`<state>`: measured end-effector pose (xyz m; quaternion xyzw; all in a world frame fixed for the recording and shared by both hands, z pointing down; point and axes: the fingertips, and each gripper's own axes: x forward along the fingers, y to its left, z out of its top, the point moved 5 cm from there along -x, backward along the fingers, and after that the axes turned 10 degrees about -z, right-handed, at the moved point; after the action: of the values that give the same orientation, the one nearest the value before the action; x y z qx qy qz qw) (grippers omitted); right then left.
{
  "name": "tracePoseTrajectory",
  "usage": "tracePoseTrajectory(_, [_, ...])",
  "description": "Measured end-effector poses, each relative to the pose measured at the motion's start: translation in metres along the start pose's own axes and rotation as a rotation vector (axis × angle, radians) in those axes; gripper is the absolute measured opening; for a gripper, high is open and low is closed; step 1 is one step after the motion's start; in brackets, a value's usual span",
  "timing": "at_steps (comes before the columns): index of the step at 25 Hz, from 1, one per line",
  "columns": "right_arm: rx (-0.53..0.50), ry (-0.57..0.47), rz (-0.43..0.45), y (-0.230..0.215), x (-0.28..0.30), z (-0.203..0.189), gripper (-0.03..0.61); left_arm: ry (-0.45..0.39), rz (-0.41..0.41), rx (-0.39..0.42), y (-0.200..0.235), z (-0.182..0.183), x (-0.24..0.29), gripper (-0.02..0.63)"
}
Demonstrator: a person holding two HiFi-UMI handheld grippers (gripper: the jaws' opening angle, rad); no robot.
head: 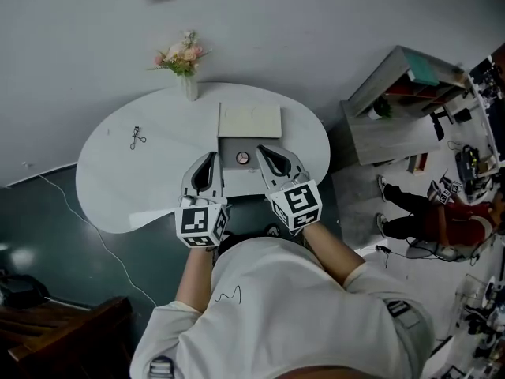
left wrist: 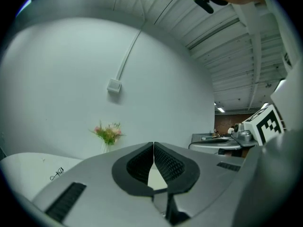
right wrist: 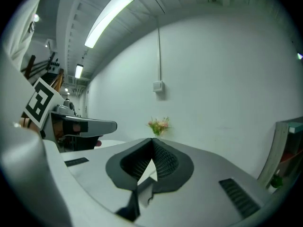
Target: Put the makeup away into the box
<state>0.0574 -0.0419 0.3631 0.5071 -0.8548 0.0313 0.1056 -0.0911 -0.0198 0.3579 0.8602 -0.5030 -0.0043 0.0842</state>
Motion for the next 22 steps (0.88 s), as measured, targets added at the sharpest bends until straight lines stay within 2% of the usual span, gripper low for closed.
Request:
tracePoseTrajectory(4, [-0.037,-0.097,-0.014,-0.021,-0.012,0.037,-0.002,-0.059,0.033,0.057,-0.009,0.032,-0.004,0.021])
tracePoseTrajectory(9, [-0.045,-0.150,-0.026,-0.038,-0.020,0.058,-0.002,-0.081,0.077,0.087,-0.012,0.046,-0.014,0.021])
tracePoseTrajectory(14, [-0.068,-0.146,-0.034,-0.045,-0.019,0.052,-0.002,-0.066,0.112,0.064,-0.009,0.036,-0.015,0.021])
tracePoseTrajectory(22, [-0.047,-0.108,-0.035,-0.051,-0.026,0.038,-0.003,-0.041,0.105,0.048,-0.020,0.025,-0.014,0.021])
